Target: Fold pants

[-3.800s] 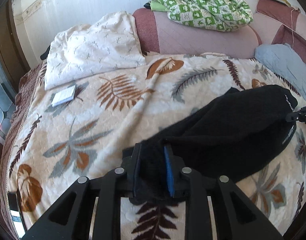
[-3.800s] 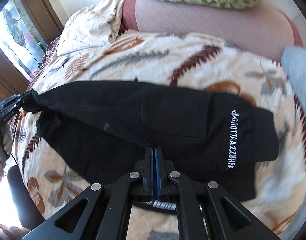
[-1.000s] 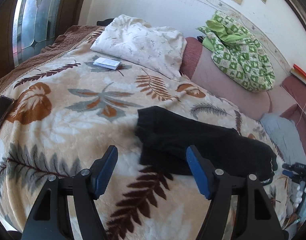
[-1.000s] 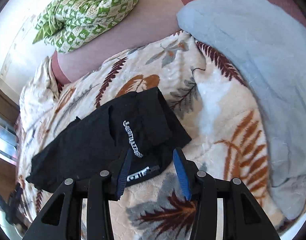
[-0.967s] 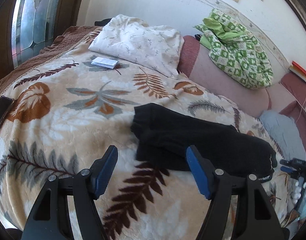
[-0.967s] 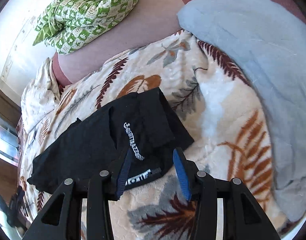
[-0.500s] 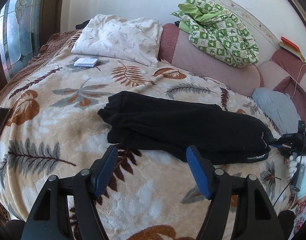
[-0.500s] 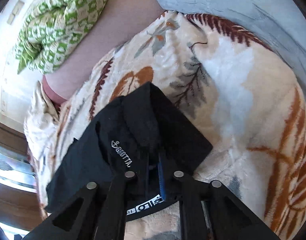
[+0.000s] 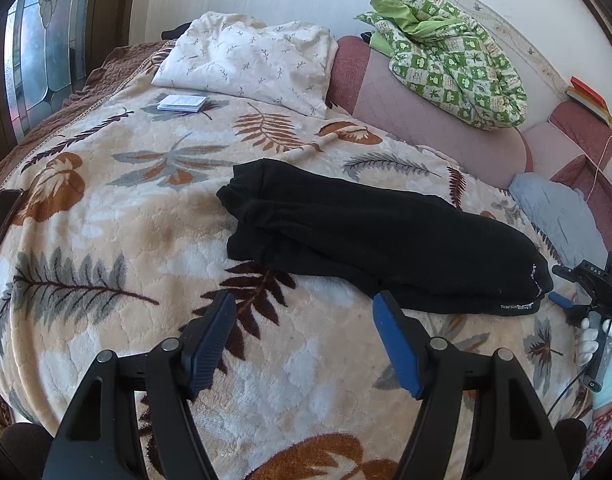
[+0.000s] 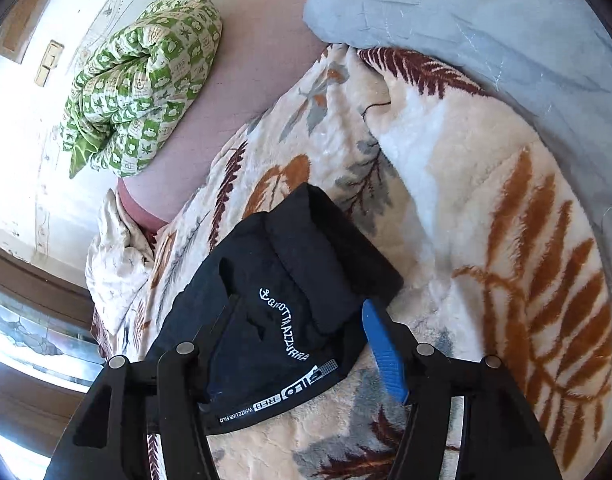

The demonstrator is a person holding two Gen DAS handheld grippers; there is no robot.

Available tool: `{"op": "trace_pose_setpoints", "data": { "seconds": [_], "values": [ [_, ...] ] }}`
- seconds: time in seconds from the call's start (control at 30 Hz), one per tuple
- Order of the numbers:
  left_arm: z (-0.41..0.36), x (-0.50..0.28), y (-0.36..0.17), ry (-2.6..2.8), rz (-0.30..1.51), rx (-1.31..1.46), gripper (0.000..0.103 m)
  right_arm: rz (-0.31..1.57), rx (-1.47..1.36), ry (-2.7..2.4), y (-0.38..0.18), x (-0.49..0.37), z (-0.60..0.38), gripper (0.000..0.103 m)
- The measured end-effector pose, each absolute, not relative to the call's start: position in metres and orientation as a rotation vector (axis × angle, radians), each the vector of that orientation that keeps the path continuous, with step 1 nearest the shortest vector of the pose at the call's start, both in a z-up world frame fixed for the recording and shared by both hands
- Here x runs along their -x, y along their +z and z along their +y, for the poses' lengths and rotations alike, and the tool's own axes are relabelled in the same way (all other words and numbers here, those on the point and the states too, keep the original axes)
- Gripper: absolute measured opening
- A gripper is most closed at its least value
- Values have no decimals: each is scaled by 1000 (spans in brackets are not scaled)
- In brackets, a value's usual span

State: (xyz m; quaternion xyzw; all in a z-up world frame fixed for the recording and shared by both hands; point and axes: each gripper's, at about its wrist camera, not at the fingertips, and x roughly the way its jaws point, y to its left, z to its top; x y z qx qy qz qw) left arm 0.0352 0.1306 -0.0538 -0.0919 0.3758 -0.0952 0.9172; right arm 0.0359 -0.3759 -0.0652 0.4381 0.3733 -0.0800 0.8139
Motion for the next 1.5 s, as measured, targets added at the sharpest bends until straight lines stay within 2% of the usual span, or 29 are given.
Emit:
{"op": "trace_pose_setpoints", "data": {
  "seconds": [0.1,0.2,0.27,0.3,0.33,0.43,0.7,0.8,0.83,0.93,1.1,1.27,1.3,1.33,1.37,1.47,1.5],
  "values": [
    [134,-36,-58,-198,784,206,70,851,-898,-197,-73,-46,-369,66],
    [134,-36,-60,-197,793,216,70,874,-894,-231,-82,-56,-364,61],
    [135,-35,-60,-193,794,214,70,862,-879,-258,-84,-60,-362,45],
    [136,-34,-60,-191,794,214,70,863,-886,-258,-85,-61,-362,25],
    [137,-34,-60,-190,795,215,70,865,-923,-240,-87,-61,-363,17],
    [140,-33,-59,-186,796,219,70,864,-934,-219,-83,-54,-365,14],
    [147,-32,-60,-178,802,244,70,884,-962,-257,-82,-29,-393,13],
    [148,-33,-63,-172,809,245,70,928,-919,-244,-89,-37,-388,22],
    [149,-34,-63,-170,812,248,70,937,-894,-256,-90,-38,-386,31],
    [154,-36,-64,-159,813,258,70,935,-844,-289,-85,-31,-381,45],
    [169,-53,-64,-129,813,315,70,901,-737,-338,-60,-4,-369,48],
    [188,-74,-59,-50,763,340,70,808,-506,-199,-8,-8,-300,48],
    [192,-77,-57,-28,746,335,70,783,-451,-141,0,-15,-277,53],
    [197,-80,-55,-1,729,328,70,767,-411,-87,5,-23,-257,63],
    [203,-82,-53,31,711,319,71,762,-374,-32,8,-33,-233,64],
    [223,-84,-51,110,661,299,71,876,-308,147,3,-78,-157,60],
    [231,-84,-52,131,648,301,71,909,-304,202,-1,-92,-131,48]
  ]
}}
